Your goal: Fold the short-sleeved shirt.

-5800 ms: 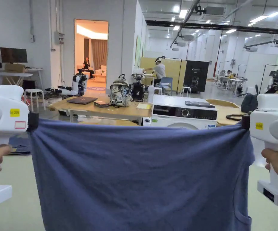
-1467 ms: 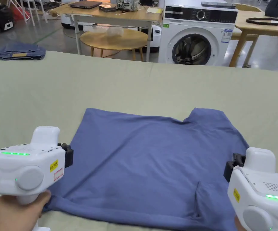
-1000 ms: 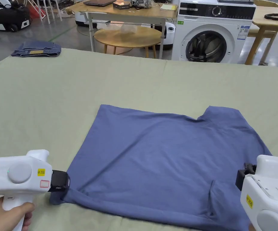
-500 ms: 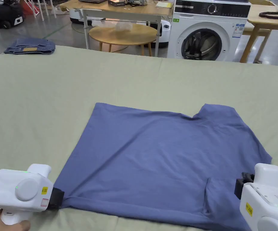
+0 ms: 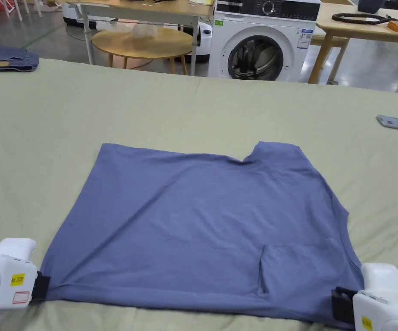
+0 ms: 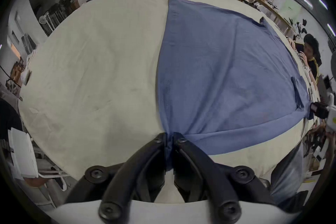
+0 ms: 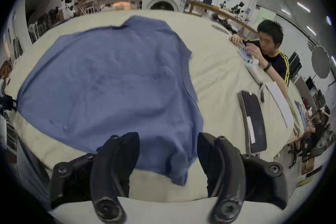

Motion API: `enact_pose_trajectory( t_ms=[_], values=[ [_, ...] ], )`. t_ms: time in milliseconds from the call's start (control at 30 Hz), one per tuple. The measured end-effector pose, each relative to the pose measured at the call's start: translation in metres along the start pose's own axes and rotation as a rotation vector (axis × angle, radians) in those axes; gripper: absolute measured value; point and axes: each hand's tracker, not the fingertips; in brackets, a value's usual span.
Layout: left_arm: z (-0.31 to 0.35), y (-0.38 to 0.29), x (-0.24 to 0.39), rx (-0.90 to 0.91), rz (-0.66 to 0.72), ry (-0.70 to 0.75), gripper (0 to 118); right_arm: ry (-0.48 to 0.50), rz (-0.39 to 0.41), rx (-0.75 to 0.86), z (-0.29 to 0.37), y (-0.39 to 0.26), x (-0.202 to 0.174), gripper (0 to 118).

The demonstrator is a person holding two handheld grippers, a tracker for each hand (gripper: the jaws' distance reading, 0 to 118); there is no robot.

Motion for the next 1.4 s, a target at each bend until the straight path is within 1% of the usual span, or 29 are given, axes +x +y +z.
enact_pose_trajectory(
  t_ms=[100, 167, 200, 233, 267, 300, 333, 367, 400, 433, 467, 667, 733, 833, 933, 1000, 1033, 1100, 1267, 1400],
  values=[
    [0.003, 0.000, 0.004, 0.000, 0.001, 0.002, 1, -0.005, -0.014, -0.074, -0.010, -0.010, 0.008, 71],
    [0.003, 0.000, 0.004, 0.002, 0.005, 0.001, 1, 0.001, -0.005, -0.103, -0.017, -0.019, 0.010, 71],
    [0.010, -0.004, 0.010, 0.003, 0.006, 0.000, 1, 0.023, -0.019, -0.112, -0.021, -0.022, 0.011, 68],
    [0.011, -0.005, 0.011, 0.003, 0.007, -0.002, 1, 0.047, -0.046, -0.104, -0.022, -0.025, 0.013, 63],
    [0.012, -0.005, 0.011, 0.004, 0.009, -0.005, 1, 0.056, -0.052, -0.095, -0.020, -0.026, 0.014, 58],
    [0.012, -0.005, 0.009, 0.003, 0.014, -0.010, 1, 0.058, -0.050, -0.096, -0.018, -0.026, 0.015, 46],
    [0.011, -0.003, 0.004, 0.005, 0.018, -0.013, 1, 0.067, -0.051, -0.095, -0.016, -0.024, 0.015, 30],
    [0.012, -0.003, 0.004, 0.007, 0.020, -0.016, 1, 0.079, -0.050, -0.091, -0.015, -0.023, 0.015, 5],
    [0.013, -0.003, 0.004, 0.009, 0.020, -0.018, 1, 0.125, -0.066, -0.079, -0.013, -0.023, 0.016, 4],
    [0.014, -0.003, 0.004, 0.010, 0.019, -0.022, 1, 0.137, -0.088, -0.071, -0.012, -0.023, 0.017, 4],
    [0.013, -0.003, 0.000, 0.012, 0.021, -0.025, 1, 0.115, -0.080, -0.086, -0.011, -0.022, 0.018, 4],
    [0.033, -0.003, -0.002, 0.053, 0.032, -0.041, 1, 0.130, -0.082, -0.059, 0.011, -0.014, 0.024, 4],
    [0.044, 0.000, 0.000, 0.081, 0.041, -0.049, 1, 0.127, -0.073, -0.046, 0.018, -0.009, 0.023, 4],
    [0.053, 0.008, -0.001, 0.132, 0.055, -0.061, 1, 0.128, -0.092, -0.010, 0.031, 0.001, 0.021, 4],
    [0.045, 0.019, -0.008, 0.169, 0.072, -0.077, 1, 0.127, -0.115, 0.033, 0.039, 0.016, 0.022, 4],
    [0.055, 0.031, -0.001, 0.200, 0.068, -0.086, 1, 0.131, -0.118, 0.056, 0.040, 0.029, 0.021, 4],
    [0.056, 0.039, 0.000, 0.210, 0.073, -0.088, 1, 0.132, -0.137, 0.074, 0.041, 0.037, 0.022, 4],
    [0.055, 0.059, 0.001, 0.243, 0.071, -0.098, 1, 0.126, -0.135, 0.083, 0.039, 0.053, 0.021, 4],
    [0.037, 0.117, 0.003, 0.252, 0.057, -0.101, 1, 0.121, -0.171, 0.117, 0.023, 0.098, 0.023, 4],
    [0.009, 0.165, 0.005, 0.232, 0.025, -0.082, 1, 0.111, -0.180, 0.114, -0.009, 0.137, 0.023, 4]
  ],
)
